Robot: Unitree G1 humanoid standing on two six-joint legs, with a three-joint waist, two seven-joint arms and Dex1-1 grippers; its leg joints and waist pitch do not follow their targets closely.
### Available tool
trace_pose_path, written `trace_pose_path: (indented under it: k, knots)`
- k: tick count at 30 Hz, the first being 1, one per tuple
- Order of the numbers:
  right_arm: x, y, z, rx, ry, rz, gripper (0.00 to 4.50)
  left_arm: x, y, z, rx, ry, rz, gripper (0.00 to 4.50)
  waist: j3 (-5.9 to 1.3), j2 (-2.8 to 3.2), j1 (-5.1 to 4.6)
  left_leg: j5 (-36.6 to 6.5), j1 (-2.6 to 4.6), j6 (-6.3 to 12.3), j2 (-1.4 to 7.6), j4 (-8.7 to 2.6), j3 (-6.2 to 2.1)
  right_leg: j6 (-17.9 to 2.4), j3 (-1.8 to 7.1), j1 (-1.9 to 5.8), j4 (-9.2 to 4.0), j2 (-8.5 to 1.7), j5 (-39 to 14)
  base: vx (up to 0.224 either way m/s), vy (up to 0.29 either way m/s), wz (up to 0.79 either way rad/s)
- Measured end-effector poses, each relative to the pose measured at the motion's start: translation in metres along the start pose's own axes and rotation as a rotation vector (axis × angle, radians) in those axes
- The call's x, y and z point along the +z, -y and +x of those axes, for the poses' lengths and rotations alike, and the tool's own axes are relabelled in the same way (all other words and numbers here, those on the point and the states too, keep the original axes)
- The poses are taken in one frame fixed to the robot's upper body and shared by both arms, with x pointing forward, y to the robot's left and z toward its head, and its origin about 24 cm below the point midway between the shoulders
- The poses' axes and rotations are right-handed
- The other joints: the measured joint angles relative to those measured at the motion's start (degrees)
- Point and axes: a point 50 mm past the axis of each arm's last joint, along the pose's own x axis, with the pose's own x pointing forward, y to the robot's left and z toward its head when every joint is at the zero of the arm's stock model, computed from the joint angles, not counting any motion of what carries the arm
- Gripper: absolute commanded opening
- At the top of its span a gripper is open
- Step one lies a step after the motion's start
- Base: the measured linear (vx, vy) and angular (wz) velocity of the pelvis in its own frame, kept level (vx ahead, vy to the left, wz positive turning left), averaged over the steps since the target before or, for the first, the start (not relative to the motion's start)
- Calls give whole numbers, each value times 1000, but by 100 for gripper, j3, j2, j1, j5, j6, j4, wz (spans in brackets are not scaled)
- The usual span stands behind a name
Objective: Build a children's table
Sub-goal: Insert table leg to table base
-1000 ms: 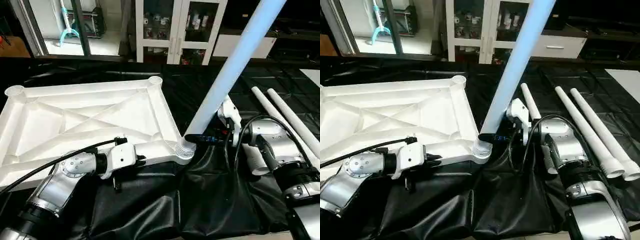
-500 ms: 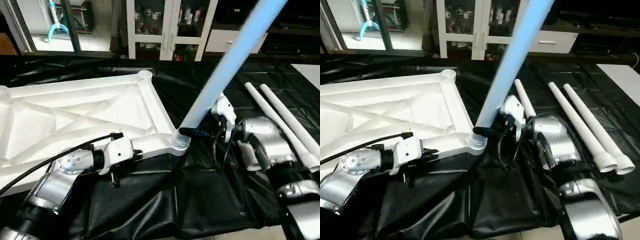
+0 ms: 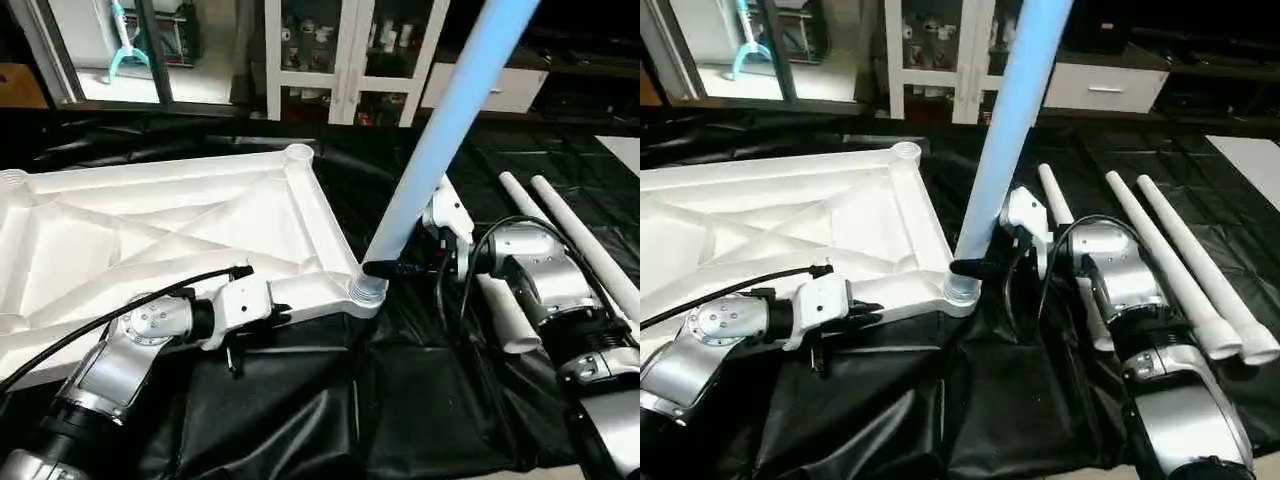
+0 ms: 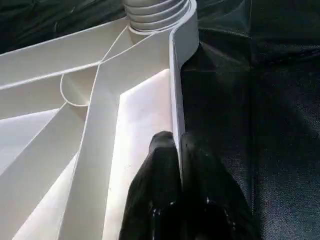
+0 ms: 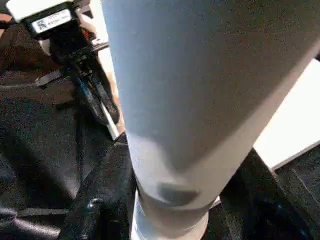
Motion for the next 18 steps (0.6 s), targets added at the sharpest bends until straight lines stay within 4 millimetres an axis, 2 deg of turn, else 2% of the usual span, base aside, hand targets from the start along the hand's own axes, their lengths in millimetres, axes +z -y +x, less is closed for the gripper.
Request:
trace_pose_path:
  k: [5, 11, 18]
  knots:
    - [2, 1, 2, 53, -41, 9, 184, 1, 2, 3, -19, -4, 3, 10, -22, -4, 44, -5, 25, -8, 3, -18, 2, 5, 2, 39, -2, 0, -39, 0, 0, 0]
    - [1, 2, 3, 81, -75, 44, 184, 0, 4, 5, -36, -12, 8, 10, -90, -19, 109, -19, 35, -29, 9, -26, 1, 5, -1, 54, -1, 1, -65, 0, 0, 0]
    - [0, 2, 6, 74, -58, 63, 184, 0, 4, 6, -36, -13, 8, 10, -105, -38, 119, -22, 41, -36, 20, -27, 0, 10, -2, 55, 2, 12, -68, 0, 0, 0]
